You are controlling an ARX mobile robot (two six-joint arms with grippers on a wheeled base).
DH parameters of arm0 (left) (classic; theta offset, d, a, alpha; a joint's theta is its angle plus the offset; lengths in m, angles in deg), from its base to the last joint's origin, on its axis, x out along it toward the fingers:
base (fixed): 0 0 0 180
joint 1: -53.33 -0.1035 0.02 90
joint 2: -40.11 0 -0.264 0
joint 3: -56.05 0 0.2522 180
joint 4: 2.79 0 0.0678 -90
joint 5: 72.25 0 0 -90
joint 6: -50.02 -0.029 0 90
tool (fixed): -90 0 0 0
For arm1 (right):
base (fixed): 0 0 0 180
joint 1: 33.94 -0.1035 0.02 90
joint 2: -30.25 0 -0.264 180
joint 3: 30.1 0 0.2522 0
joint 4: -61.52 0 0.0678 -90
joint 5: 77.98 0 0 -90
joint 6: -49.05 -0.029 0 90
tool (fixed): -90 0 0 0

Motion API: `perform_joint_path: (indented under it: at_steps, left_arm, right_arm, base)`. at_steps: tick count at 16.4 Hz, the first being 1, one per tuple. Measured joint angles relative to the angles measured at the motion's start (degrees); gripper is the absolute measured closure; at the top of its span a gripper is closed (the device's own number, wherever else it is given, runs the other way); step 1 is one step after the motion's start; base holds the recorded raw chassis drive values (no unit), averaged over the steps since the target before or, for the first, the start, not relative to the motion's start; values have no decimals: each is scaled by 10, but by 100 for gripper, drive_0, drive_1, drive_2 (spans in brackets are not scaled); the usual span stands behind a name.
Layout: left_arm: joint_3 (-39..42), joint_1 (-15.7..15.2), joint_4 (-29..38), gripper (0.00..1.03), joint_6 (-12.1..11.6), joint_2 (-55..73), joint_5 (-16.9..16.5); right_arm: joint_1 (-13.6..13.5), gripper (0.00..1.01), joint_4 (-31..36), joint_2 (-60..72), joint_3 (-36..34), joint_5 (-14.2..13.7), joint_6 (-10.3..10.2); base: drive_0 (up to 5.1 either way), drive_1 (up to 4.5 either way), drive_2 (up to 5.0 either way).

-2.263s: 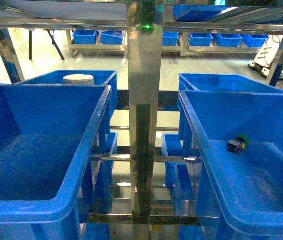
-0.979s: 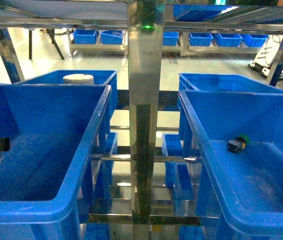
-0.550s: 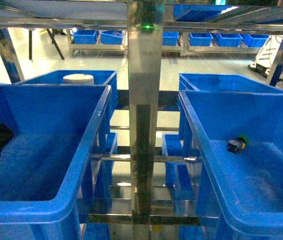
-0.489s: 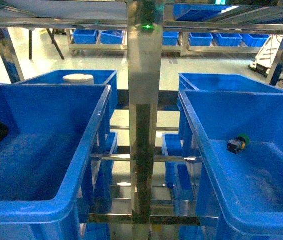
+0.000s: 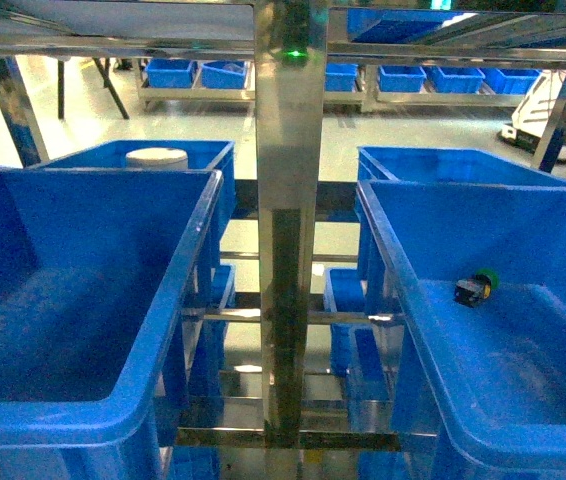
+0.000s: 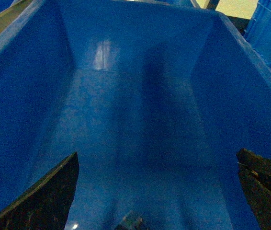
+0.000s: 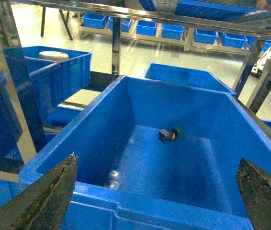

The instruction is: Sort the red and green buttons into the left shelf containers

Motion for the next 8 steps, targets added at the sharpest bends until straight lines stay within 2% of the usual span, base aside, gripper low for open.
perform_joint_path:
  at_steps: [2,3,5,6,7,8]
  left_arm:
    - [28,-15,-6,5,13,-48,-13]
    - [48,-26,-22,5,28,-99,-32]
    - [70,-39,-37,5,49,-178,-46]
    - [83,-49,-39,5,59,-221,-42]
    - [102,-52,-38,5,68,-287,-12]
    - [119,-45,-33,5,67,-340,27]
  right_arm:
    - [0,3,0,0,0,0,0]
    - [0,3,0,0,0,0,0]
    - [0,3,0,0,0,0,0]
    - [0,3,0,0,0,0,0]
    - [0,3,0,0,0,0,0]
    - [0,3,0,0,0,0,0]
  base:
    - [0,0,0]
    - [0,0,0]
    - [0,0,0]
    - [0,0,0]
    - [0,0,0]
    - [0,0,0]
